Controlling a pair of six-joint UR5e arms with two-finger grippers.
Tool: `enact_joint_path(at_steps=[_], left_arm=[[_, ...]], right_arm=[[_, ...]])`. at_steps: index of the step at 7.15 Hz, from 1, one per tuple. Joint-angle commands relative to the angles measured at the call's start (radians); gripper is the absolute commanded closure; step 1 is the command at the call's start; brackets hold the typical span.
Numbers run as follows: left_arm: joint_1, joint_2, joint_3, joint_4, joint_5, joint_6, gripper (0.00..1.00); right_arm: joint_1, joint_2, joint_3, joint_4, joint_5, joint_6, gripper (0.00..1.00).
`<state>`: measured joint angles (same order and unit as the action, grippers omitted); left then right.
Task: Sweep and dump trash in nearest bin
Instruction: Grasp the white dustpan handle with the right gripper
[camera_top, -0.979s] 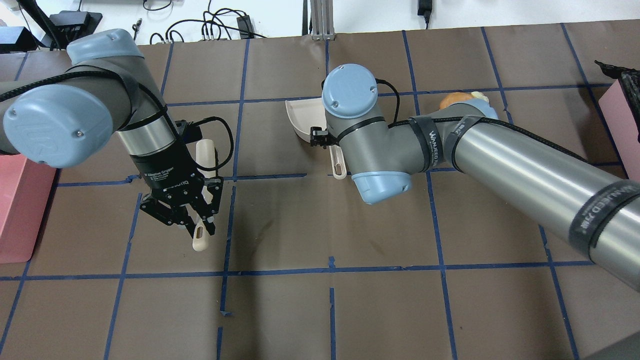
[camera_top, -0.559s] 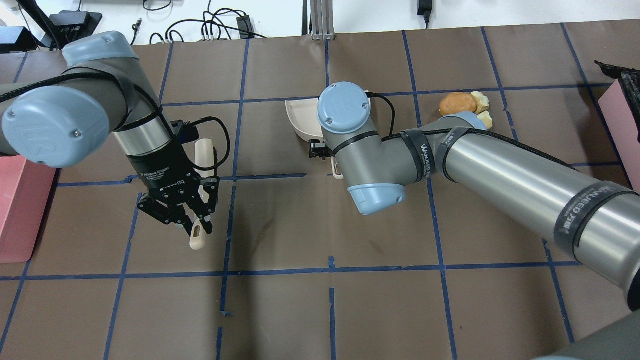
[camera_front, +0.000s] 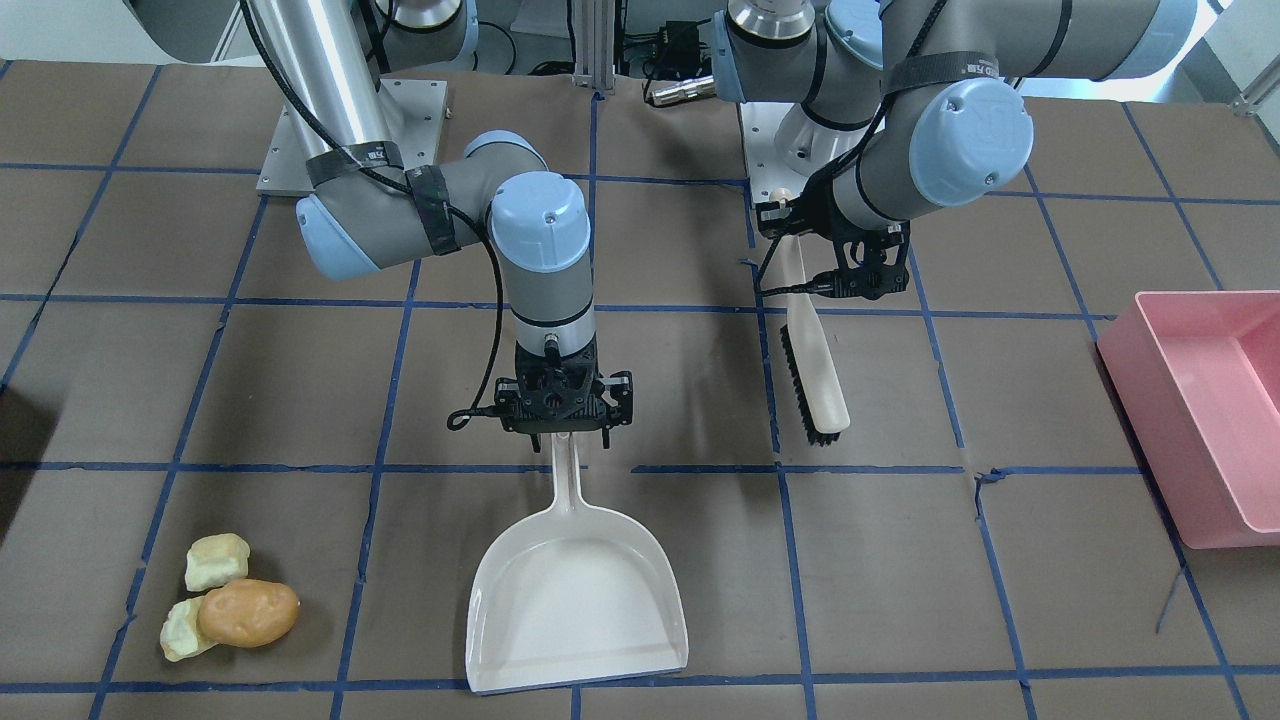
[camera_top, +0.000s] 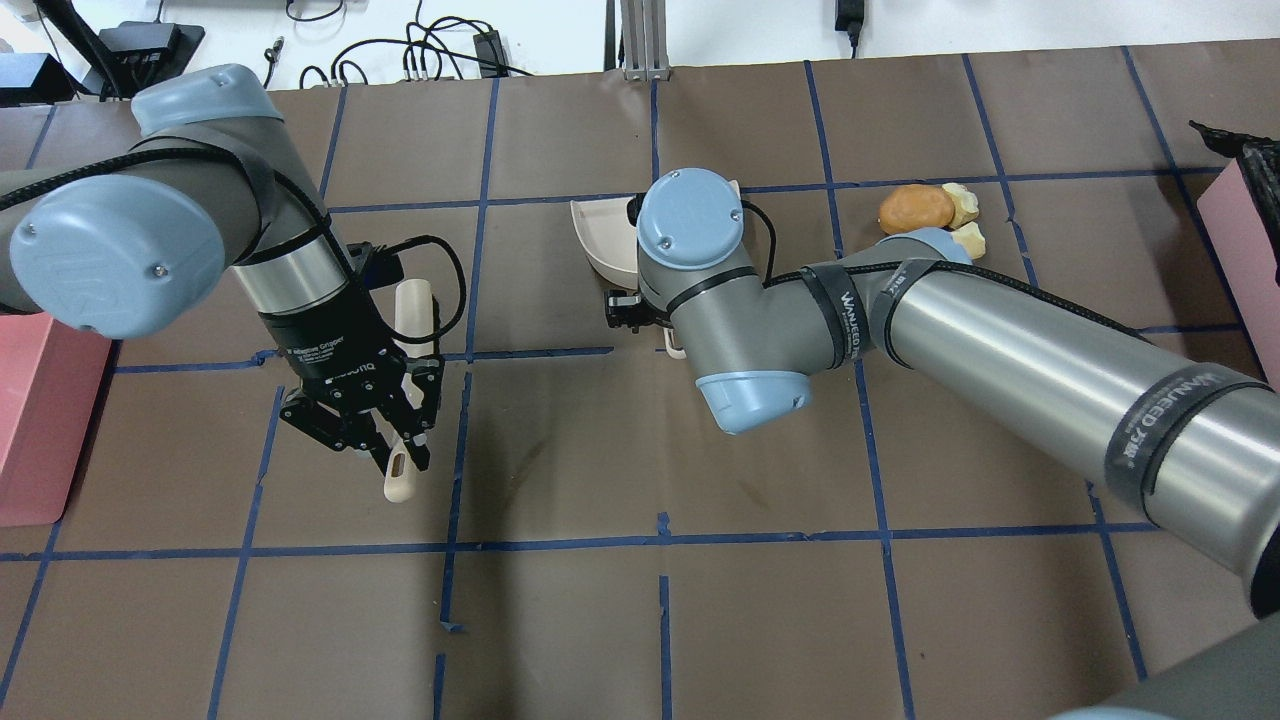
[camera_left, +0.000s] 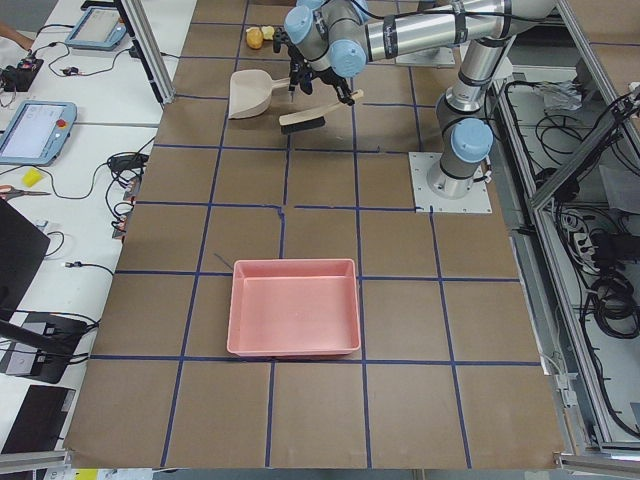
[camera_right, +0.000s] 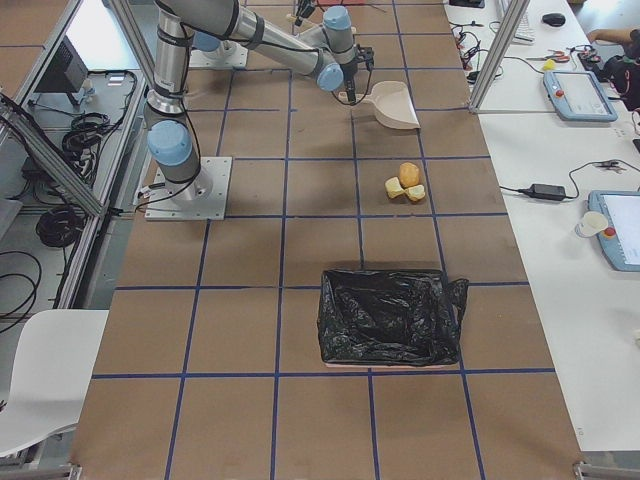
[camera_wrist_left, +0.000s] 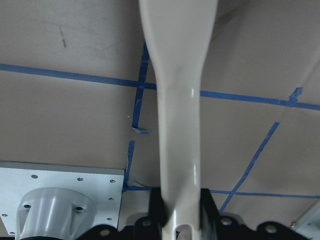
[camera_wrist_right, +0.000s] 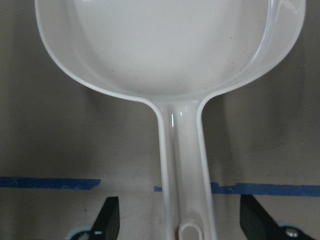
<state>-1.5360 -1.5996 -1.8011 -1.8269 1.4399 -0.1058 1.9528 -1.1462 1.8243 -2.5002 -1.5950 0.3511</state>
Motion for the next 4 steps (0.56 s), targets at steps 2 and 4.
enact_joint_path(at_steps=[2,4], left_arm=[[0.0,0.0,-0.004,0.001,-0.018,0.067,1.0],[0.001,0.0,-0.007,0.0,-0.071,0.087,1.0]], right_arm=[[-0.006,-0.001,-0.002,0.0,0.003,-0.009,0.72],[-0.009,-0.006,-0.005,0.0,-0.005,-0.012,0.94]])
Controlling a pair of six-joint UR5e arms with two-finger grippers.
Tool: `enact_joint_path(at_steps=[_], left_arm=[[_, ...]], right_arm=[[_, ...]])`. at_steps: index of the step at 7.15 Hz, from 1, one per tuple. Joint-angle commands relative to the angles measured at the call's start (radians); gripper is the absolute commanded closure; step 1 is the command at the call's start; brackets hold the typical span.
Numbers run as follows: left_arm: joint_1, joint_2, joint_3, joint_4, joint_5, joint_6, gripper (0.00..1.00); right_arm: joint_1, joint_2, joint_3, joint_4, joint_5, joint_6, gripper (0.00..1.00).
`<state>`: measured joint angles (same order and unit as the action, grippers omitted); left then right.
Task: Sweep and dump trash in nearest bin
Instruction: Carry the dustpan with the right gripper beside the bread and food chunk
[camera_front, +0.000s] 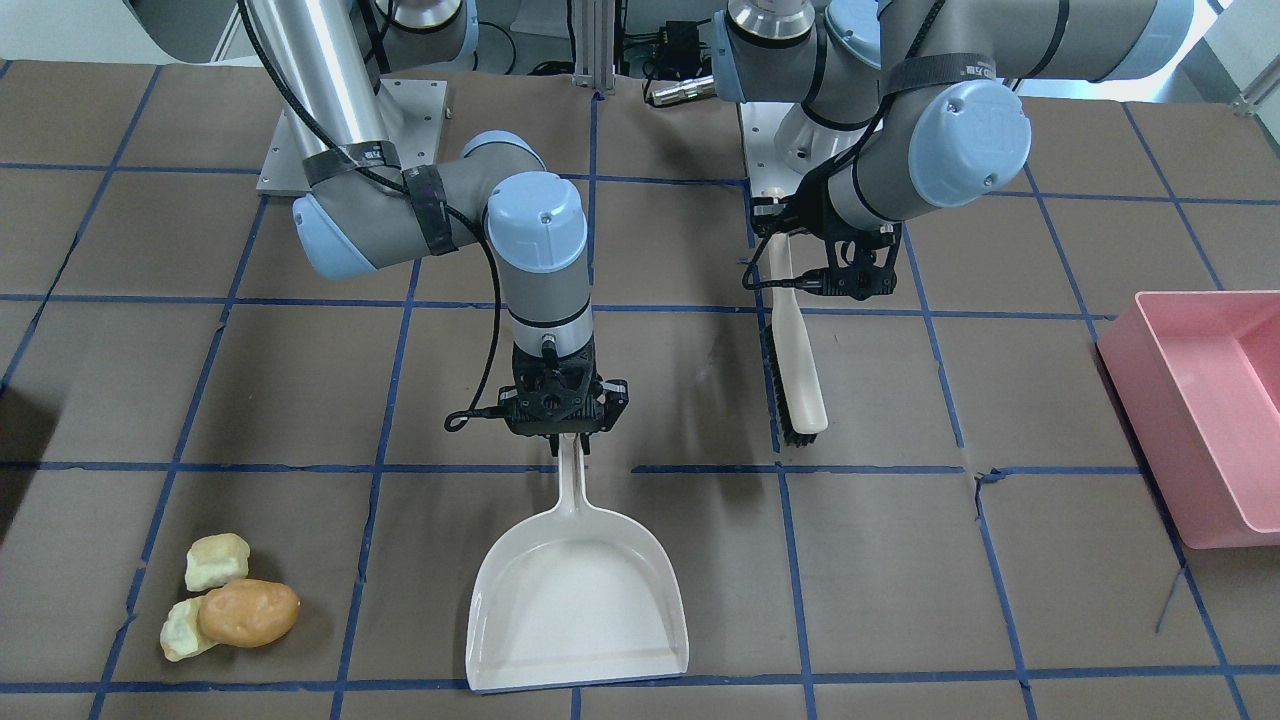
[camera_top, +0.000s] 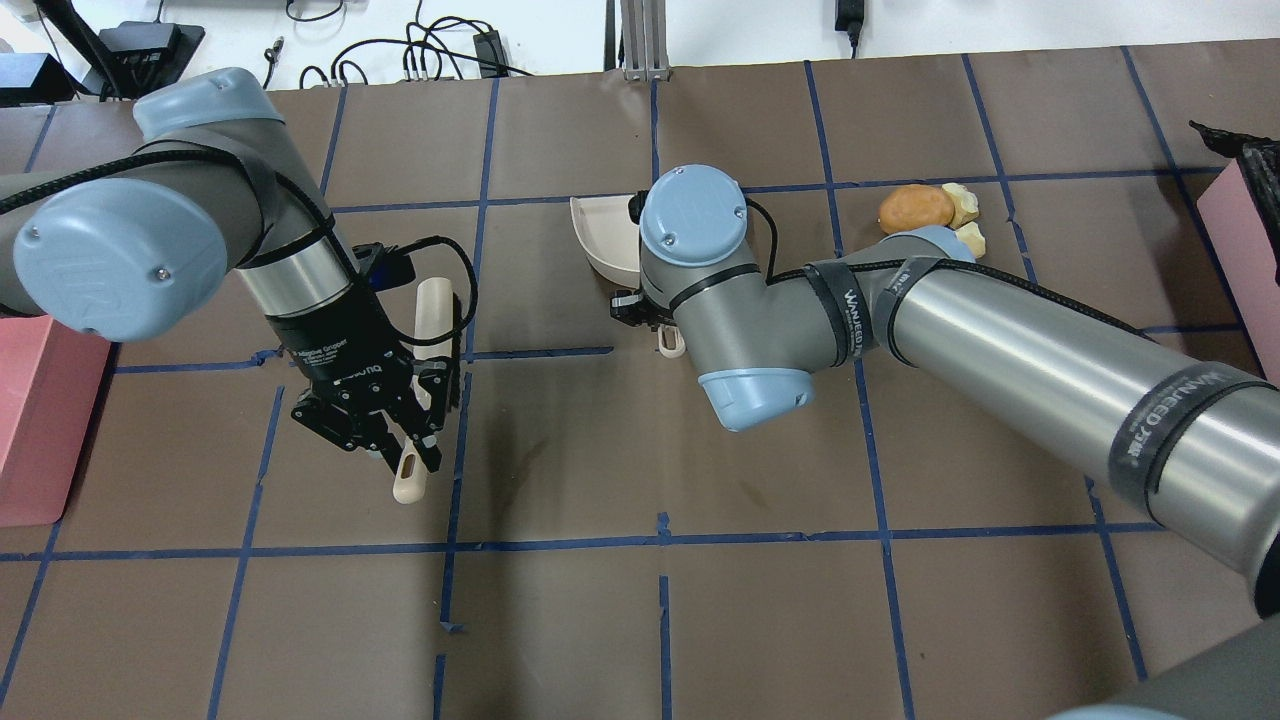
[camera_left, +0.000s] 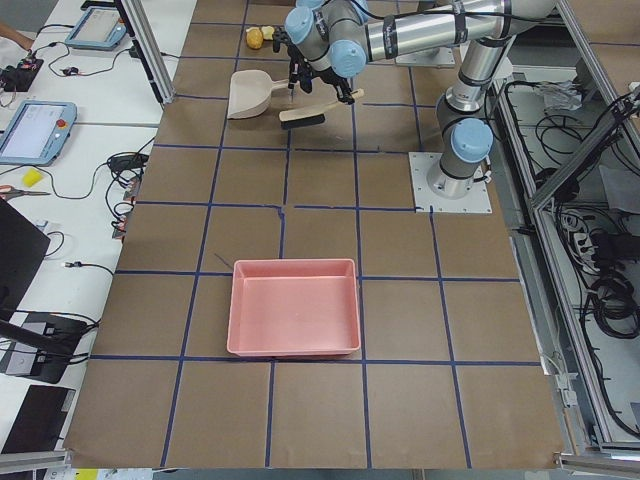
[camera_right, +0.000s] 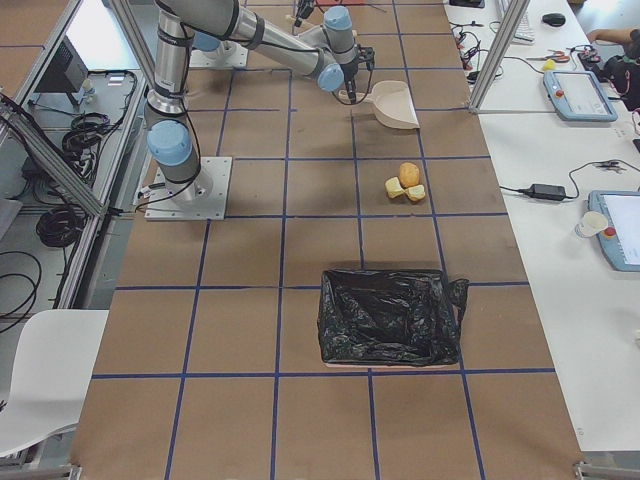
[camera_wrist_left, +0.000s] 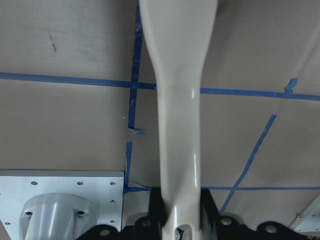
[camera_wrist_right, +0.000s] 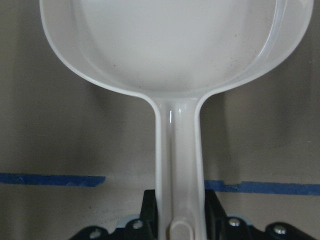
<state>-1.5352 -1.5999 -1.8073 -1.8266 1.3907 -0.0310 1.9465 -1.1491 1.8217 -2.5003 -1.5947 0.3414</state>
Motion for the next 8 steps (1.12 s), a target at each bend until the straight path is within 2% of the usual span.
enact_joint_path(at_steps=[1,2,4,5,6,8], left_arm=[[0.0,0.006,-0.001,0.0,-0.022,0.014,1.0],[-0.002,0.018,-0.003,-0.002,-0.021,0.028,1.0],[0.0,0.017,-0.001,0.0,-0.021,0.054,1.0],[0.0,0.017,-0.001,0.0,-0.021,0.06,1.0],[-0.005,0.006,0.0,0.001,-0.022,0.054,1.0],[-0.063,-0.021,0.017,0.057,-0.059,0.037,1.0]], right_arm=[[-0.024,-0.014,-0.018,0.003,-0.01,-0.022,0.95],[-0.049,-0.047,-0.054,0.039,-0.007,-0.074,0.95],[-0.214,-0.156,-0.166,0.403,0.086,-0.334,0.96],[-0.312,-0.209,-0.186,0.522,0.087,-0.54,0.97],[-0.405,-0.26,-0.19,0.593,0.085,-0.706,0.99],[-0.611,-0.3,-0.196,0.704,0.074,-1.206,1.0]])
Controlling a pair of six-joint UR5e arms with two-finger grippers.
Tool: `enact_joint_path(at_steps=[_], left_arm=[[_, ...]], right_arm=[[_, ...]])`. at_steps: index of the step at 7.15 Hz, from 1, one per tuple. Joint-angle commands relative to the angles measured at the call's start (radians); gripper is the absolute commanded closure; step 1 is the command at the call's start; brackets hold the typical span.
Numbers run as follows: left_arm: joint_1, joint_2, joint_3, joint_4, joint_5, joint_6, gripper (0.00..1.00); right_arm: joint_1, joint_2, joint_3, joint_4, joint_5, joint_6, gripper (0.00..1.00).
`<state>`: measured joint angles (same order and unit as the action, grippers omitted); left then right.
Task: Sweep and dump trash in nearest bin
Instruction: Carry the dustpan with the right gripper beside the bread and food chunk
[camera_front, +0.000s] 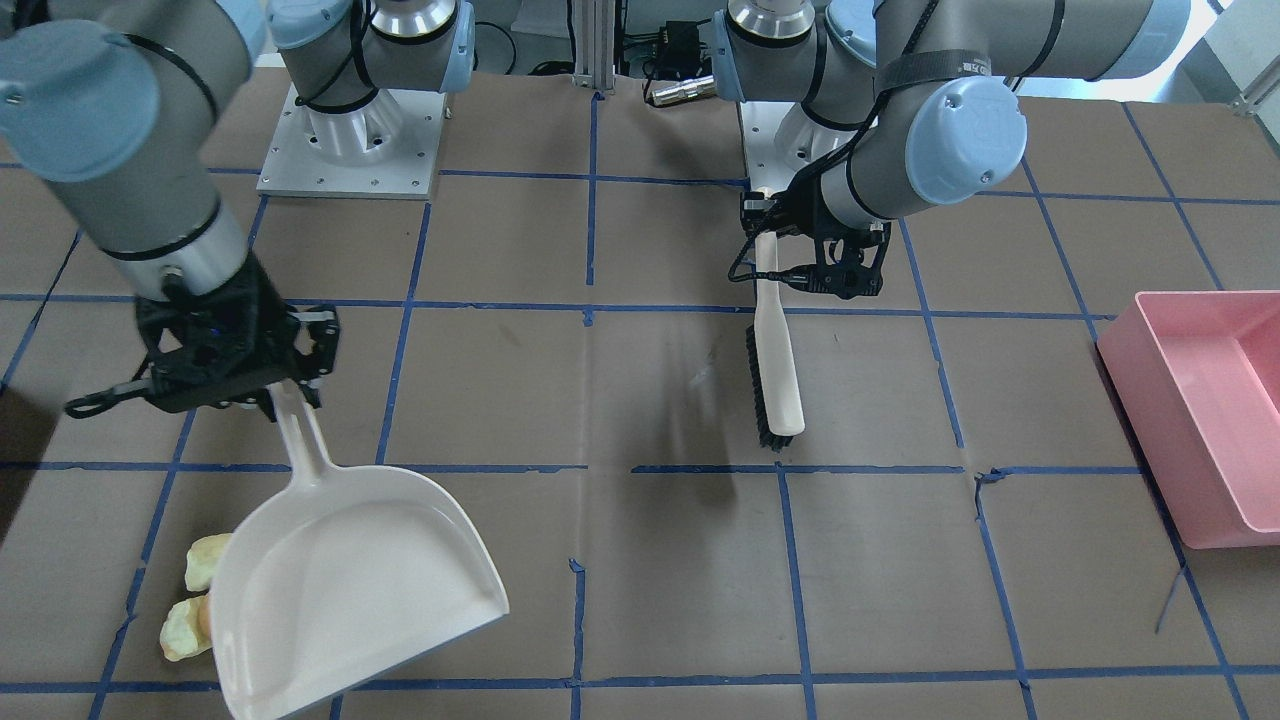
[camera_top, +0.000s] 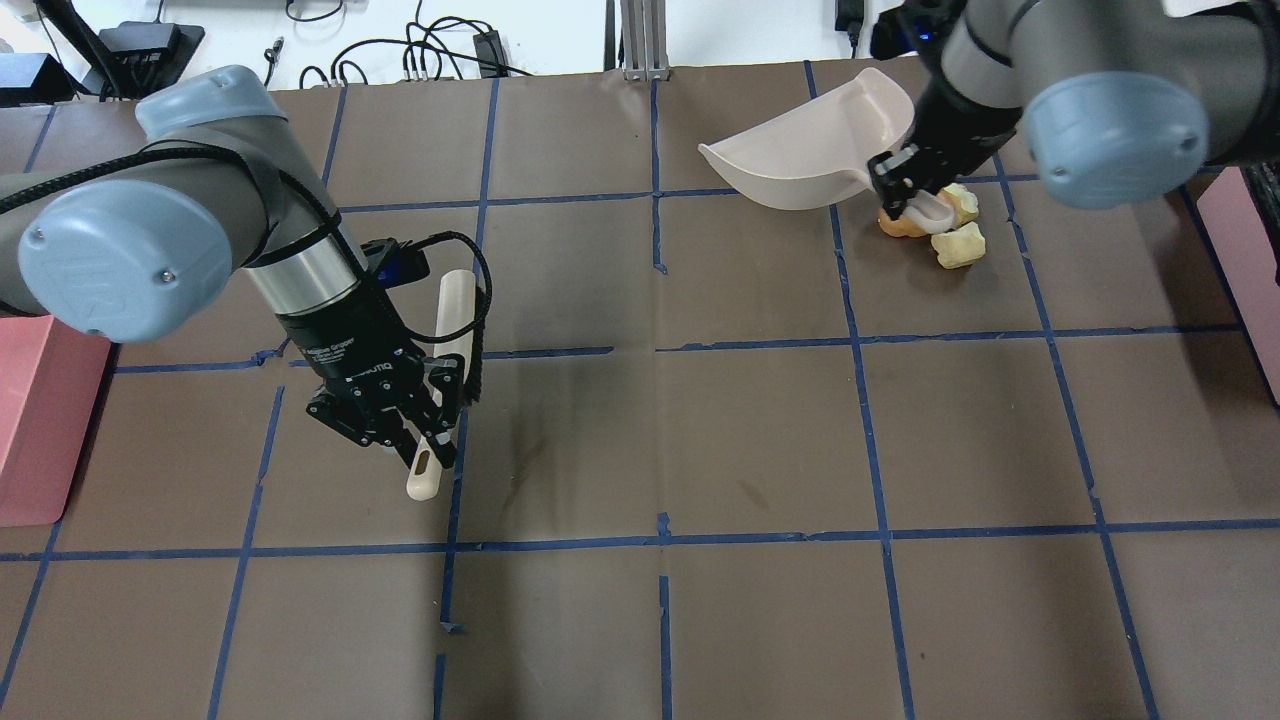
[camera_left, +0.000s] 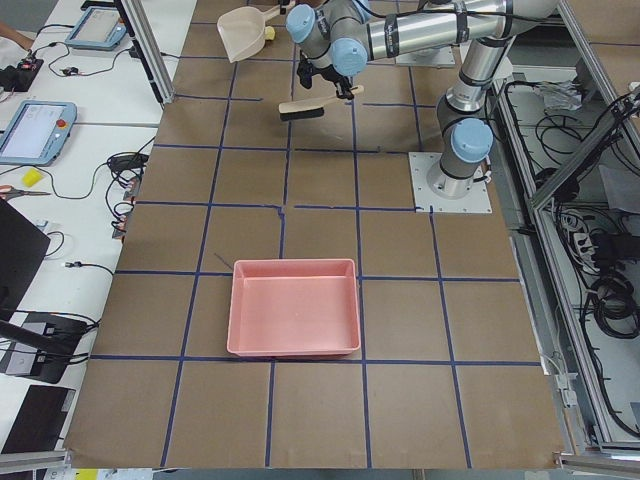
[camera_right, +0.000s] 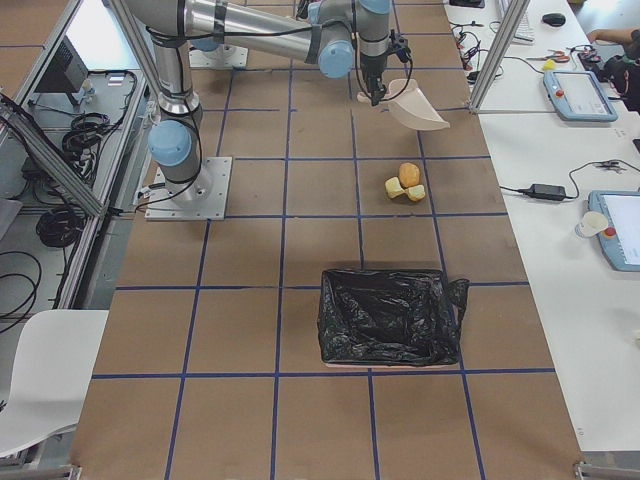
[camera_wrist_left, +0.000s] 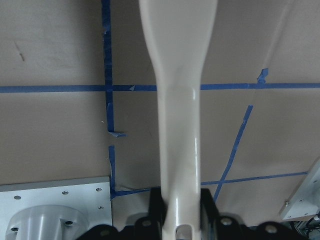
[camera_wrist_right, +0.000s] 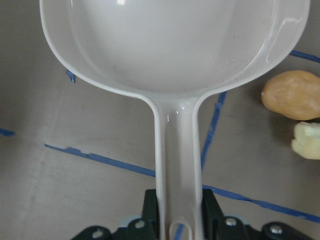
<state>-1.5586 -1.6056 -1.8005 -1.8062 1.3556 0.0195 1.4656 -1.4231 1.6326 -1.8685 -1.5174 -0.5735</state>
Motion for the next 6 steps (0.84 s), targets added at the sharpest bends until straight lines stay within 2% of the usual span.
enact_joint_path(at_steps=[1,2,3,4,5,6], left_arm=[[-0.12,-0.052,0.016,0.1,-0.027,-0.07,1.0],[-0.229,-0.132,0.03,0.22,-0.027,-0.167,1.0],[-0.32,-0.224,0.086,0.284,-0.027,-0.265,1.0],[-0.389,-0.317,0.207,0.289,-0.036,-0.348,1.0],[-0.44,-0.412,0.337,0.285,-0.074,-0.409,1.0],[-0.477,-0.509,0.449,0.288,-0.088,-0.467,1.0]], right_arm=[[-0.246,-0.02,-0.01,0.081,-0.003,-0.562,1.0],[-0.381,-0.001,-0.045,0.092,0.005,-0.777,1.0],[-0.452,0.082,-0.128,0.11,-0.003,-0.94,1.0],[-0.473,0.215,-0.296,0.18,-0.01,-1.112,1.0],[-0.473,0.325,-0.468,0.271,-0.042,-1.17,1.0],[-0.473,0.425,-0.569,0.278,-0.046,-1.341,1.0]])
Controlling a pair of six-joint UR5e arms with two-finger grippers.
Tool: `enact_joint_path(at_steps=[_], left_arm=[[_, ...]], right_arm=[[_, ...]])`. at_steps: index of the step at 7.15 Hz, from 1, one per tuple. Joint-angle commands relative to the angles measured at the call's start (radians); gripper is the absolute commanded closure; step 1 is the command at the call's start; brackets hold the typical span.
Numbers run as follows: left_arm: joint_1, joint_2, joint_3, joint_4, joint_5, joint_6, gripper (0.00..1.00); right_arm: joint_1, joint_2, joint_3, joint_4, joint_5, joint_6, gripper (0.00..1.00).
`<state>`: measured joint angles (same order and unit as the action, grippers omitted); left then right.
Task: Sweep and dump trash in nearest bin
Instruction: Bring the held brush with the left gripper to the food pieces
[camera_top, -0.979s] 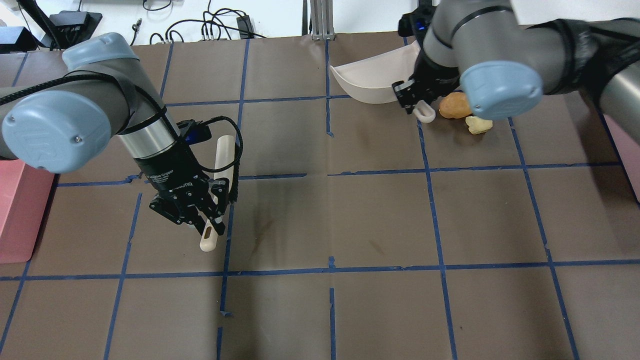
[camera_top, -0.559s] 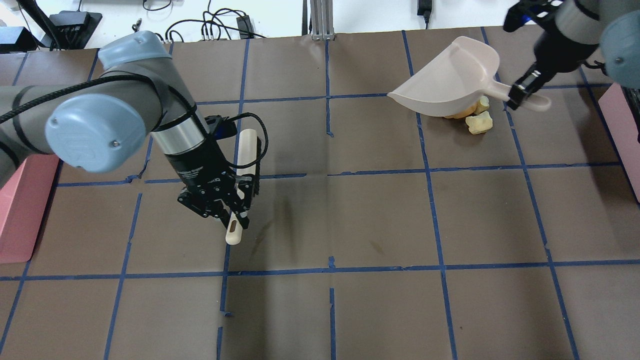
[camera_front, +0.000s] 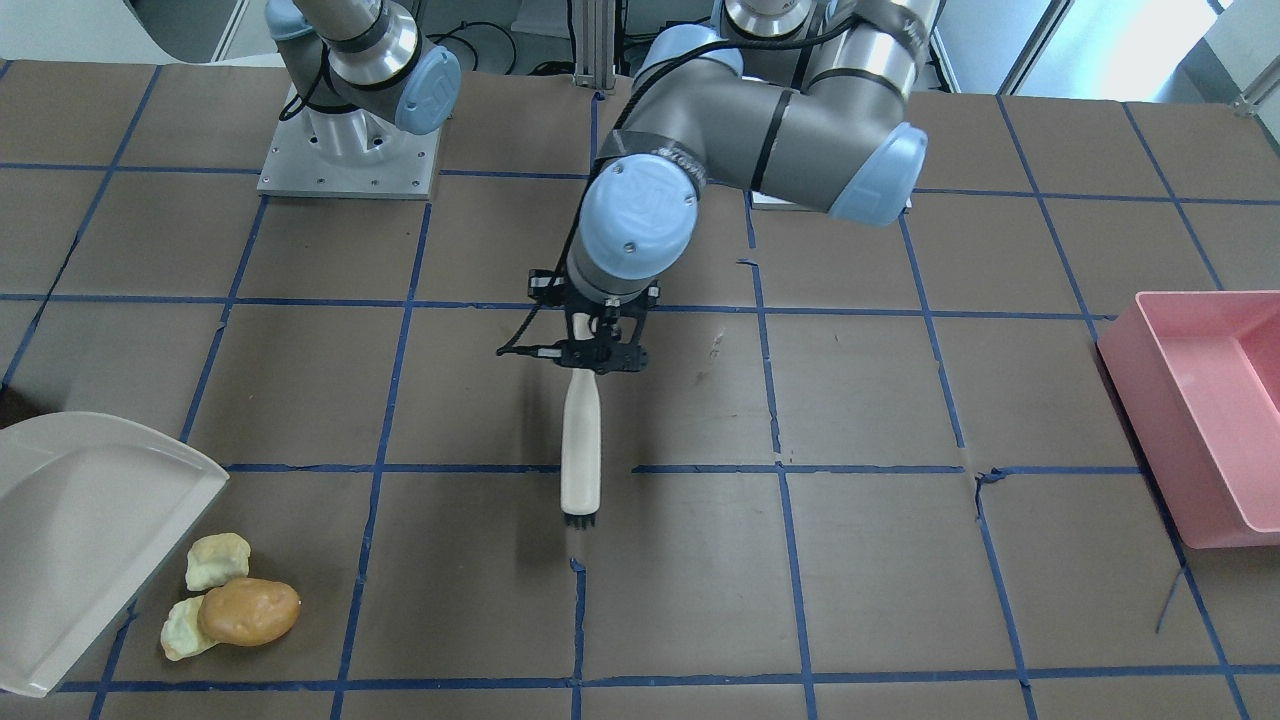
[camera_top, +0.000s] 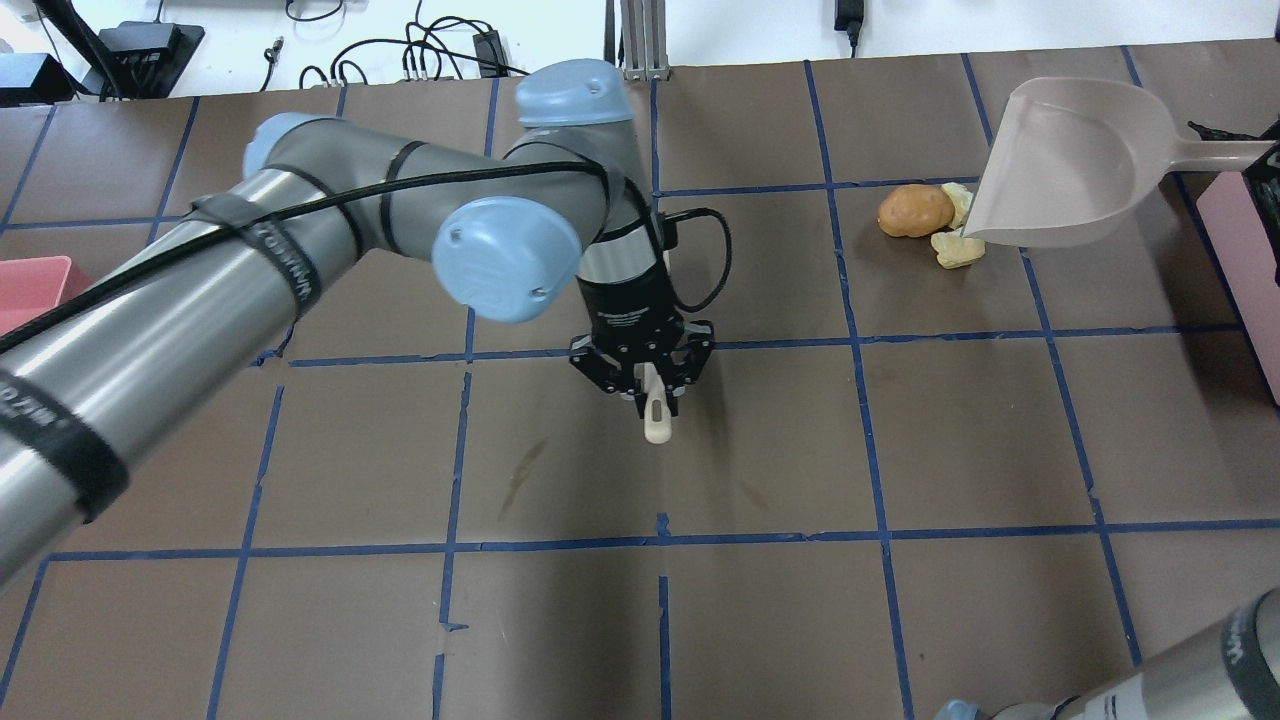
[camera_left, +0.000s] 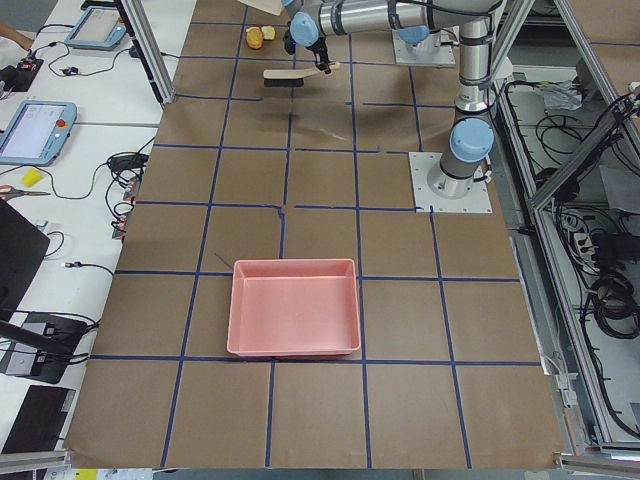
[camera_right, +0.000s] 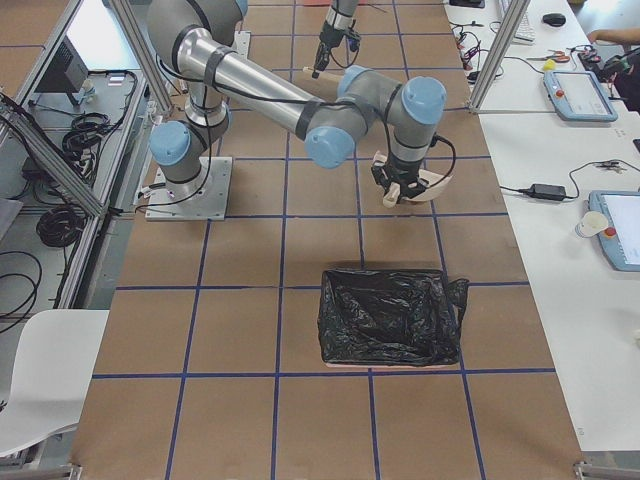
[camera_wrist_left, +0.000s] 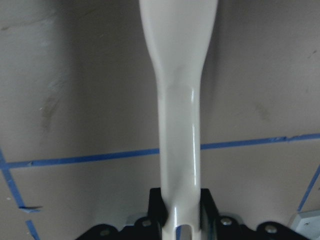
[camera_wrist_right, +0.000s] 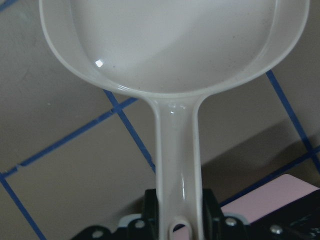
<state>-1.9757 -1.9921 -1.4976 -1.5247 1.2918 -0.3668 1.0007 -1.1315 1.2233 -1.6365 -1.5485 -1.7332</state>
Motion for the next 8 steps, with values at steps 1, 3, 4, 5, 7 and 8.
enact_joint_path(at_steps=[1,3,4,5,7,8], left_arm=[[-0.098,-0.214,0.268,0.006,-0.026,-0.139,0.99],[-0.141,-0.345,0.451,0.005,-0.06,-0.231,0.99],[-0.155,-0.39,0.527,0.0,-0.063,-0.254,0.98],[-0.164,-0.433,0.59,0.008,-0.098,-0.264,0.98],[-0.166,-0.497,0.664,0.008,-0.101,-0.287,0.98],[-0.167,-0.501,0.681,0.009,-0.115,-0.294,0.98]], right_arm=[[-0.008,0.195,-0.166,-0.03,-0.01,-0.353,1.0],[-0.042,0.254,-0.16,-0.063,0.017,-0.44,1.0],[-0.06,0.263,-0.163,-0.087,0.036,-0.442,1.0],[-0.062,0.265,-0.162,-0.098,0.042,-0.43,1.0],[-0.054,0.295,-0.148,-0.158,0.05,-0.398,1.0],[-0.044,0.291,-0.125,-0.154,0.051,-0.381,1.0]])
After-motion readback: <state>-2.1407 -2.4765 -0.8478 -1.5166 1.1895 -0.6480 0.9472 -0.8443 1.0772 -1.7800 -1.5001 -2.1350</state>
